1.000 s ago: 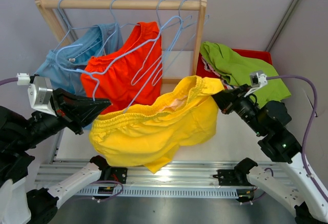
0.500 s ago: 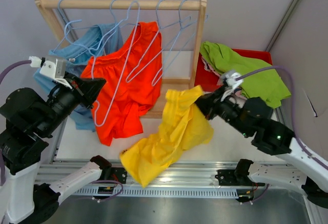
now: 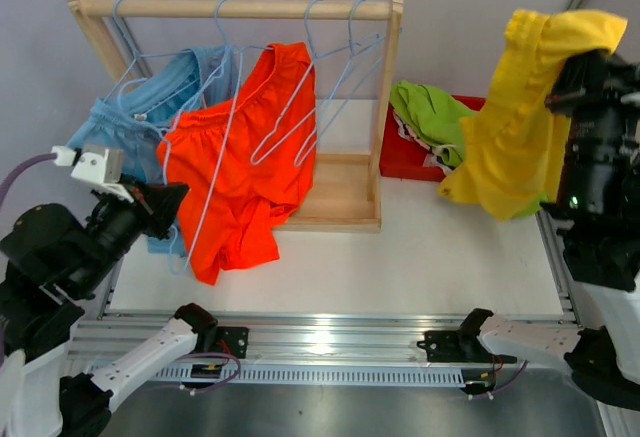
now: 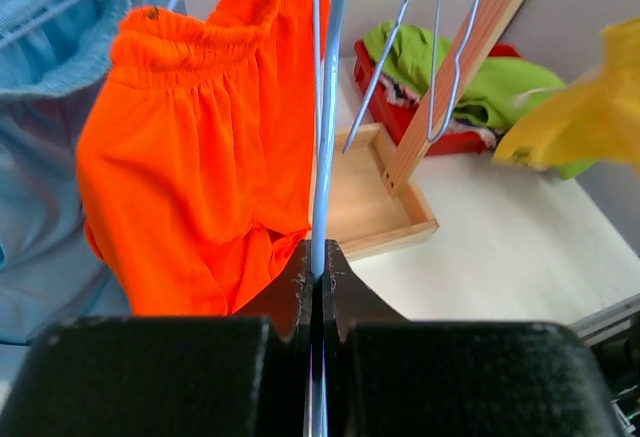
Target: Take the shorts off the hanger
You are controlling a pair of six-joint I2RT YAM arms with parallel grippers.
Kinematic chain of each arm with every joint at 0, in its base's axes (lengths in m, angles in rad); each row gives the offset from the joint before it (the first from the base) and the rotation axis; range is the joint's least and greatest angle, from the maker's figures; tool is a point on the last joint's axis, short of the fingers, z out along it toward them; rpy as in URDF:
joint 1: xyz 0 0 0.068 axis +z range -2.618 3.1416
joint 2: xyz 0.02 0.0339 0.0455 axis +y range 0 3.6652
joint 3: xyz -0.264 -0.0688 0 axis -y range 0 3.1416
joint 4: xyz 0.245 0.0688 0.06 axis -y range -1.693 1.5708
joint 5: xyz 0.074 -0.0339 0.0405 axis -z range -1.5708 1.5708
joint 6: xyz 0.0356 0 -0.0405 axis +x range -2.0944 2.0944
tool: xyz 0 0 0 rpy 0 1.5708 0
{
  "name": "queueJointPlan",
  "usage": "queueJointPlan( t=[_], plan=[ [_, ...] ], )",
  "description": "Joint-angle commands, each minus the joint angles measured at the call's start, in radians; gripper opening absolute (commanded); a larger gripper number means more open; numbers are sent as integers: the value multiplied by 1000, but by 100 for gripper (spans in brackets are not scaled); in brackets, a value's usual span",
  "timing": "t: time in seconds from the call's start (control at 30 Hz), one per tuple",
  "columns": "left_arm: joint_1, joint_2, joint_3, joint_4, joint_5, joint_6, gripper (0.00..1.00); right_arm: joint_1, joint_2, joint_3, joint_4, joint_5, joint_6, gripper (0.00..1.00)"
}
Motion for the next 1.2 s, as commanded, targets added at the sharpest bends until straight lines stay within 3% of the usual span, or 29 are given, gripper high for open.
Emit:
queueJointPlan(
  t=[0.0,0.03,0.1,0.13,0.27,0.37,0.47,0.5,0.53,0.57,0.6,0.63,0.67,0.77,0.8,0.87,0.97,1.1,1.13,1.17],
  plan=[
    [-3,49,-46,78,10,10,0,-204,172,159,-61,-149,73,0],
    [-3,59,-49,104,10,13,0,-389,209,261,-191,-222,151,0],
    [-3,101,-56,121,1,33,0,-571,322,352,-270,-438,350,0],
    [-3,118,-51,139,-7,40,0,-722,364,436,-322,-499,404,0],
    [-3,209,-10,190,-40,82,0,-942,551,434,-280,-680,588,0],
    [-3,304,41,205,-59,109,0,-999,628,303,-119,-737,662,0],
    [-2,387,108,230,-64,128,0,-1027,796,294,-45,-818,723,0],
    [-3,407,116,240,-64,132,0,-1035,897,322,-68,-871,748,5],
    [-3,443,140,245,-65,135,0,-1038,948,361,-196,-939,782,41],
    [-3,462,167,250,-73,142,0,-1038,1003,489,-288,-959,791,56],
    [-2,480,193,253,-73,145,0,-1038,1098,544,-461,-964,808,67],
    [-3,500,231,253,-71,149,0,-1036,1122,564,-510,-969,825,67],
    [-2,541,245,251,-71,154,0,-1033,1122,545,-519,-988,839,67],
    [-3,621,337,241,-65,160,0,-994,935,127,-267,-975,826,69],
    [-2,641,352,236,-62,162,0,-981,877,-87,-125,-972,826,71],
    [-2,696,415,233,-57,165,0,-977,734,-231,-21,-999,837,71],
    [-2,753,478,221,-54,162,0,-980,599,-388,2,-1004,866,71],
    [-2,803,446,227,-63,131,0,-978,438,-538,-4,-1012,903,99],
    [-3,801,434,230,-71,125,3,-972,404,-566,-13,-1018,903,99],
    [-2,794,402,234,-89,116,21,-957,369,-619,-22,-1016,903,99]
  ],
)
